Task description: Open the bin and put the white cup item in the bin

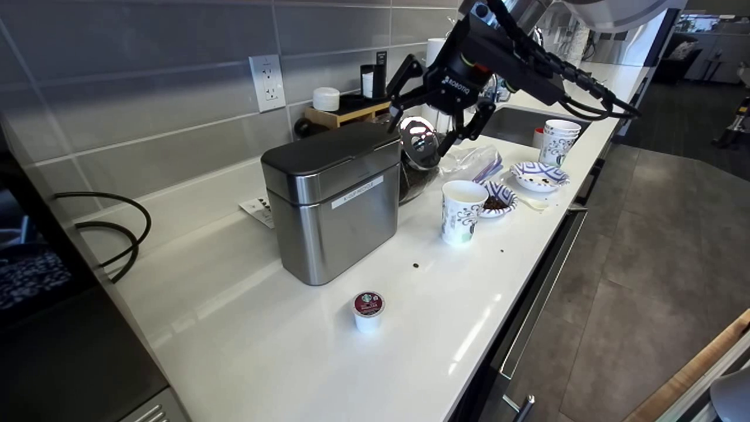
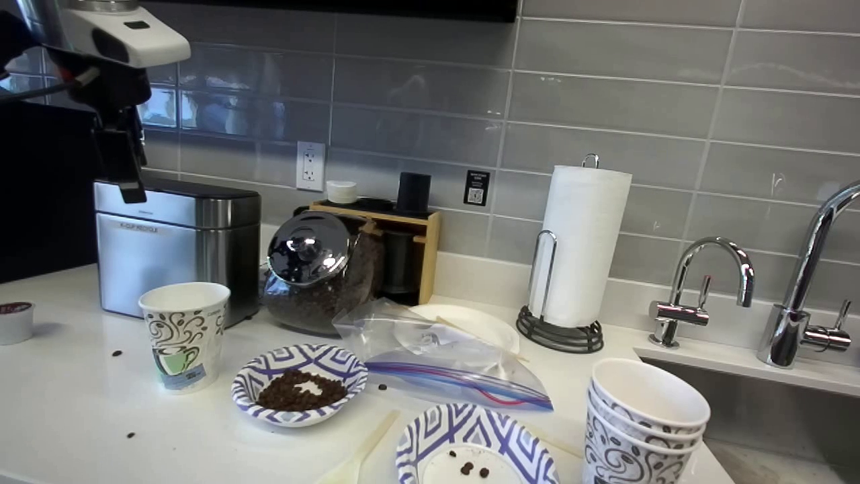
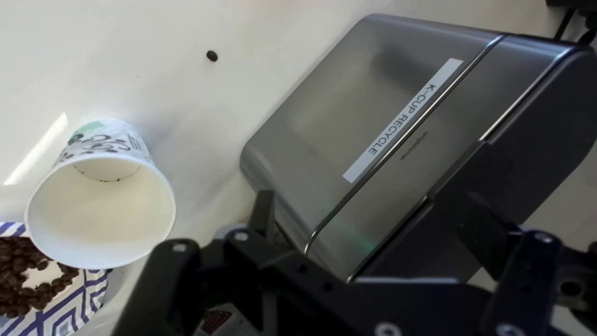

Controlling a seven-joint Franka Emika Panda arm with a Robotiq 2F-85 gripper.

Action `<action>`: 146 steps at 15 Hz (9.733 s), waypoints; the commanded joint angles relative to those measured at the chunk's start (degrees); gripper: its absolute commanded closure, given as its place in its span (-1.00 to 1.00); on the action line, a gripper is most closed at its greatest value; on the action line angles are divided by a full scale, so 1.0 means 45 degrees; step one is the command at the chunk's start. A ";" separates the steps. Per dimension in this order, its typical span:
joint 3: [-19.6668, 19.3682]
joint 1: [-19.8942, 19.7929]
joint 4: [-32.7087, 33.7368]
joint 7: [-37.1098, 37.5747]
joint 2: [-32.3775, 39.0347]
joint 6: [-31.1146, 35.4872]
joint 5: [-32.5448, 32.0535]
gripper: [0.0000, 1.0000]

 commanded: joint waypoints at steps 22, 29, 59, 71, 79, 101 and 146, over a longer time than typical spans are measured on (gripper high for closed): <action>0.0661 0.1196 0.1761 0.1308 0.3189 0.4596 0.2253 -1.00; 0.0678 0.1190 0.1897 0.0952 0.3288 0.4613 0.3105 -1.00; 0.0282 0.1061 0.3097 -0.0690 0.3766 0.4506 0.0945 -1.00; 0.0027 0.1032 0.3916 -0.0857 0.4567 0.5151 -0.2232 -1.00; -0.0438 0.1200 0.5111 -0.0541 0.5353 0.4846 -0.5197 -1.00; -0.1044 0.1948 0.7209 0.0171 0.6705 0.4893 -0.6825 -1.00; 0.0590 0.1538 0.0572 -0.4600 0.1114 -0.3294 -0.2411 -1.00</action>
